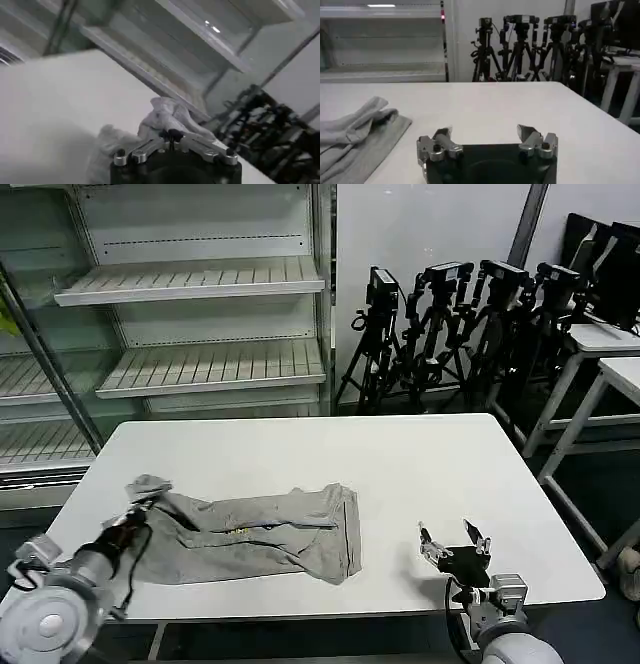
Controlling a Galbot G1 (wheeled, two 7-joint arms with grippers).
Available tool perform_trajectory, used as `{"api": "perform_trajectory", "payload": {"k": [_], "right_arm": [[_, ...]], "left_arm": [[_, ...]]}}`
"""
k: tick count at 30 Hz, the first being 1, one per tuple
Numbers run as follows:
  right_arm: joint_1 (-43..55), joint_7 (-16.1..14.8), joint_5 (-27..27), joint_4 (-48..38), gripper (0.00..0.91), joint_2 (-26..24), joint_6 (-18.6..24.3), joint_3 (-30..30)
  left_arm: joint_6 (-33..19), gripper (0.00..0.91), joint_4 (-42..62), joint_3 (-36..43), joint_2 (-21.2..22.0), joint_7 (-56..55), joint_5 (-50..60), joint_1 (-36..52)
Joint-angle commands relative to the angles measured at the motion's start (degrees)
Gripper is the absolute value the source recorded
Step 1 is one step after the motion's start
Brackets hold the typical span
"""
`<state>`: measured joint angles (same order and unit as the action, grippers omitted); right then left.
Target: Fold and organize the clothes.
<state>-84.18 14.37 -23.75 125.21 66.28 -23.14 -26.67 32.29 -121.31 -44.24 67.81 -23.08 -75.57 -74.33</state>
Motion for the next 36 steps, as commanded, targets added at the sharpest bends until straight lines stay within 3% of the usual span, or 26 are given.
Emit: {"api": "perform_trajectory", "payload": {"k": [1,12,19,20,26,36], "right_arm": [[-1.8,-0.1,0.9,0.3,0.907,0.2,0.1,-0.4],[-3.8,-0.3,1.3,0.0,0.907,0.5,1.2,-2.3],[-3.7,-0.4,1.3,-0.4,0.907,0.6,1.4,-2.0],[-3.6,-0.4,1.3,-0.5,0.907,0.6,1.4,-1.9],[-3.1,-0.4,1.6,-1.0,0.907,0.8,1.4,-1.3],[-2.9,-0.3,1.9,-0.8,0.907,1.0,1.1,-0.9]], "left_arm": [[0.7,0.02,-0.6,13.7,9.2,-1.7,-6.1,4.9],[-0.5,0.02,8.5,26.7,18.9,-2.7,5.2,11.6],[-0.9,0.03,12.6,29.8,20.3,-2.8,8.6,12.1],[-0.8,0.907,12.3,30.0,20.2,-2.7,9.0,11.8],[-0.2,0.907,12.2,30.4,20.0,-1.9,12.2,11.7],[-0.4,0.907,-0.7,30.4,15.4,-1.0,13.1,9.4]]}}
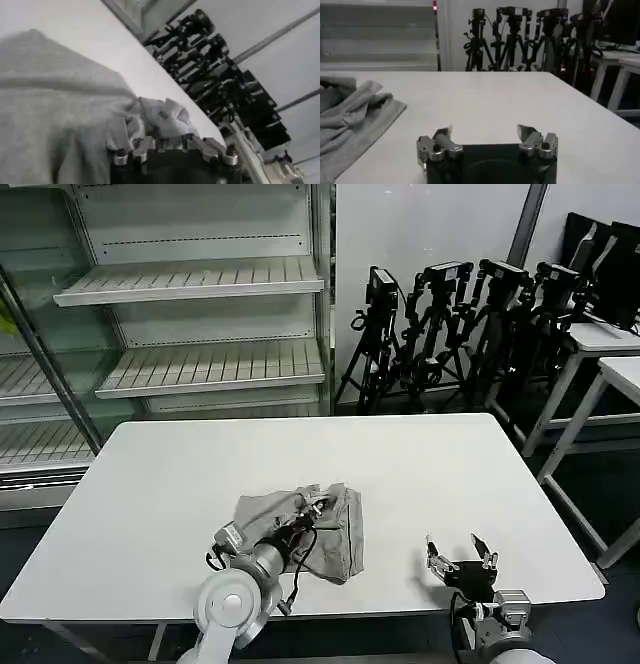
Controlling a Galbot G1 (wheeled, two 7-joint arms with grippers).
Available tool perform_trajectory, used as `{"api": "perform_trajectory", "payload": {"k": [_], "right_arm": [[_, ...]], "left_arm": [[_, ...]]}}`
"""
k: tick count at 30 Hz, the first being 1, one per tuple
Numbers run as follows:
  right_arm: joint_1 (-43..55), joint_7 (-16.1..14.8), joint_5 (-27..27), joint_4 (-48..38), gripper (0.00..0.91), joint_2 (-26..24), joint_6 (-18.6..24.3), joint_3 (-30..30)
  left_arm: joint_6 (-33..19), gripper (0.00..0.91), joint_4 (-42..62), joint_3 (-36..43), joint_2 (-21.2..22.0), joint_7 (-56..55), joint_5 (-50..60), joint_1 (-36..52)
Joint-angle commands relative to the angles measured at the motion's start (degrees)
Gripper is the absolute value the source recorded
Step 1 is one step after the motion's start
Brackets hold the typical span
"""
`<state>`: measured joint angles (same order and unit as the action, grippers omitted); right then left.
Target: Fold and organize the clothes.
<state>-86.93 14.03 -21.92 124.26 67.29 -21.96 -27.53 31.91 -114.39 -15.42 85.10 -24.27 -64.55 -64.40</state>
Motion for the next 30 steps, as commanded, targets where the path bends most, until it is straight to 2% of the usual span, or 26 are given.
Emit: {"api": "perform_trajectory", "payload": {"k": [1,11,14,18,22,25,30], "right_arm": [[-0.1,0.1,0.1,0.1,0.907,0.1,0.0,0.1],[1.2,0.0,0.7,-0.9,0.907,1.1,-0.2,1.5],[1.5,-0.1,0.9,-1.0,0.907,1.4,-0.2,1.7],[1.6,-0.2,0.9,-1.1,0.907,1.5,-0.1,1.6],[1.5,-0.2,0.9,-1.2,0.907,1.6,0.0,1.4],[1.4,-0.2,1.0,-1.1,0.907,1.6,0.0,1.3],[0.9,-0.3,0.9,-0.8,0.907,1.0,0.0,0.5]], "left_arm": [[0.0,0.907,-9.3,1.1,-2.8,0.3,1.8,-1.0],[1.1,0.907,-16.9,-7.7,-9.3,0.5,-4.1,-6.2],[1.1,0.907,-15.4,-10.7,-12.0,1.5,-2.2,-7.3],[1.1,0.907,-10.5,-12.7,-16.1,4.2,6.1,-8.6],[1.1,0.907,-8.1,-11.9,-16.9,5.0,6.4,-9.6],[1.1,0.907,-4.9,-11.2,-16.1,7.1,12.1,-9.0],[0.1,0.907,-0.3,-12.6,-17.3,9.4,15.5,-8.1]]}}
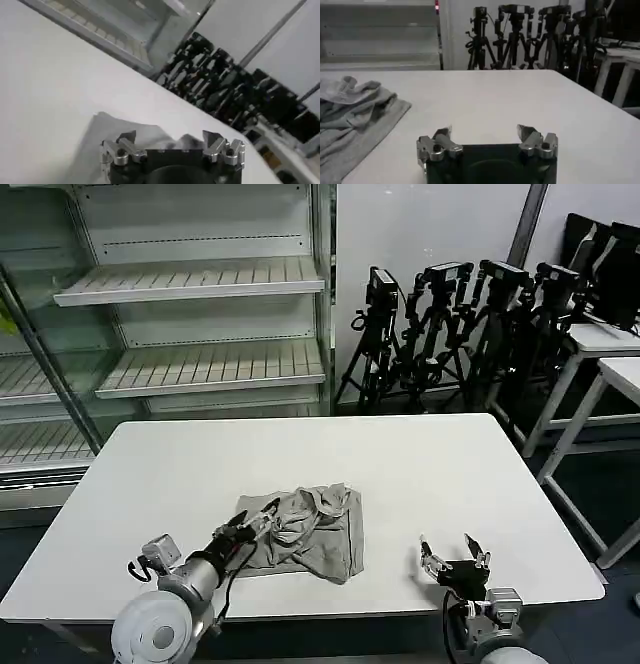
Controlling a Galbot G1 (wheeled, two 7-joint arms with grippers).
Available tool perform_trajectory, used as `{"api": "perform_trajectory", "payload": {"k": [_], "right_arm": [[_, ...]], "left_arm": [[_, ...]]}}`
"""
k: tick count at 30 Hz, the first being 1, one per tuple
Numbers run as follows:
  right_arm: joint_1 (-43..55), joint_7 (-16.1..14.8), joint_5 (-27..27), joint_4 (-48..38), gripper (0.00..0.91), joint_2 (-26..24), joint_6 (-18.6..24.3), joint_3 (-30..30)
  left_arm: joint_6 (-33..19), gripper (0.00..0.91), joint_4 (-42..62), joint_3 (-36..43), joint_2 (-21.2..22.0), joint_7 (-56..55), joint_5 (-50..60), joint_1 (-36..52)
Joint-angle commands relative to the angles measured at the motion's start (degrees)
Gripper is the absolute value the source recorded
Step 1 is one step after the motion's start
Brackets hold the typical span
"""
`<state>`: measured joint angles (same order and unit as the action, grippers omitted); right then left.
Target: Fold and organize the clothes.
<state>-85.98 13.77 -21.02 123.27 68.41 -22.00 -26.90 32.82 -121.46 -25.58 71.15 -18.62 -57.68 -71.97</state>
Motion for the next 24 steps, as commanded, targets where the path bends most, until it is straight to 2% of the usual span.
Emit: {"api": "perform_trajectory", "payload": {"k": [1,6,9,15,21,24], "right_arm": [[-0.1,0.0,-0.1,0.1,0.907,-0.2,0.1,-0.4],[-0.6,-0.1,-0.2,0.2,0.907,-0.7,0.3,-1.3],[-0.7,-0.1,-0.2,0.0,0.907,-0.8,0.6,-1.6],[-0.6,-0.1,-0.3,-0.2,0.907,-0.7,0.6,-1.7],[-0.8,-0.1,-0.1,-0.2,0.907,-0.5,0.7,-1.5],[-1.1,-0.1,0.0,-0.4,0.907,-0.4,0.9,-1.5]], "left_arm": [[-1.1,0.907,7.4,-2.5,-3.7,4.0,9.3,-0.5],[-1.5,0.907,7.3,-3.7,-4.7,4.8,9.7,-0.7],[-2.3,0.907,3.0,-3.3,-4.1,5.3,9.2,-2.4],[-3.2,0.907,-10.6,0.9,1.1,8.9,8.4,-11.6],[-5.9,0.907,-8.8,3.0,3.3,10.7,10.7,-9.3],[-8.7,0.907,-6.0,6.1,3.2,12.3,18.1,-8.1]]}}
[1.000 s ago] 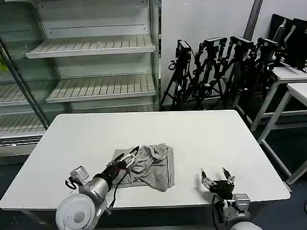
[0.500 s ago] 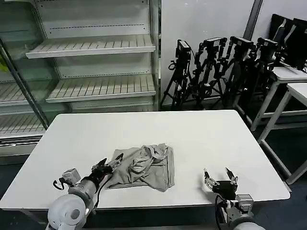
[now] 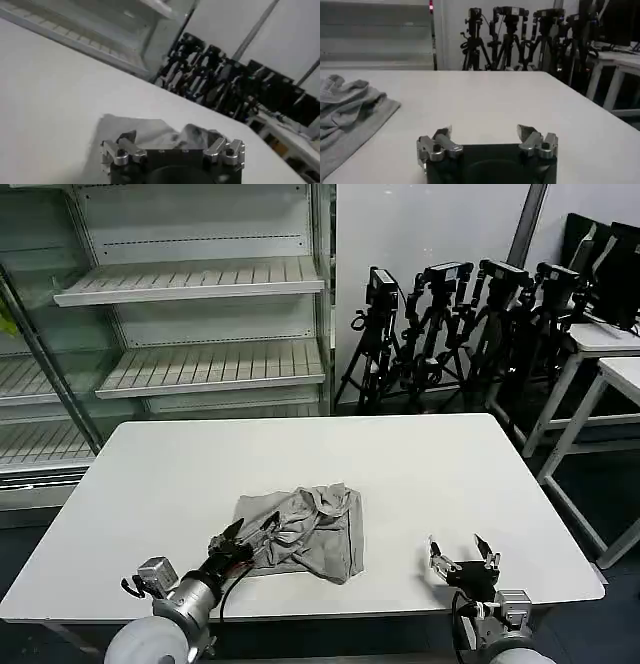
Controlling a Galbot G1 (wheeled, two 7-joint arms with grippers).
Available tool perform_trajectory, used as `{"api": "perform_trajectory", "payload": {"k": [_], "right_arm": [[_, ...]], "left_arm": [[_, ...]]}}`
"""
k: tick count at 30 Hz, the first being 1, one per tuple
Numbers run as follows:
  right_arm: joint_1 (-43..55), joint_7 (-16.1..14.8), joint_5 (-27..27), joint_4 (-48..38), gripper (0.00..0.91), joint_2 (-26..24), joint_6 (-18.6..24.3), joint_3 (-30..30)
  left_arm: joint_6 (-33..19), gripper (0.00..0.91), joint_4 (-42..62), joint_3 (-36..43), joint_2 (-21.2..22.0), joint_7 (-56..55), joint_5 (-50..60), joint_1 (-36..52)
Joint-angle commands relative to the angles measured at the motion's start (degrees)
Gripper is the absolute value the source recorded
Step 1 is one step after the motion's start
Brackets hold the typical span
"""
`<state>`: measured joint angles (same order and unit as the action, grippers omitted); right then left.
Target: Fold and organize the clothes.
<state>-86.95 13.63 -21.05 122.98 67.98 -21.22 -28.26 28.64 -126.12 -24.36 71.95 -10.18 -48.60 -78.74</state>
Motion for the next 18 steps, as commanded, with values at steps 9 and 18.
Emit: {"api": "perform_trajectory", "payload": {"k": [9,18], "right_arm": [[-0.9,-0.1,0.2,0.3,0.907,-0.1,0.4,-0.5],[-1.6,-0.2,0.2,0.8,0.907,0.0,0.7,-1.4]], "left_arm": [[-9.6,0.907,8.0,10.4,3.8,4.4,21.2,3.4],[-10.6,0.907,9.0,13.9,4.2,5.1,26.4,2.4]]}}
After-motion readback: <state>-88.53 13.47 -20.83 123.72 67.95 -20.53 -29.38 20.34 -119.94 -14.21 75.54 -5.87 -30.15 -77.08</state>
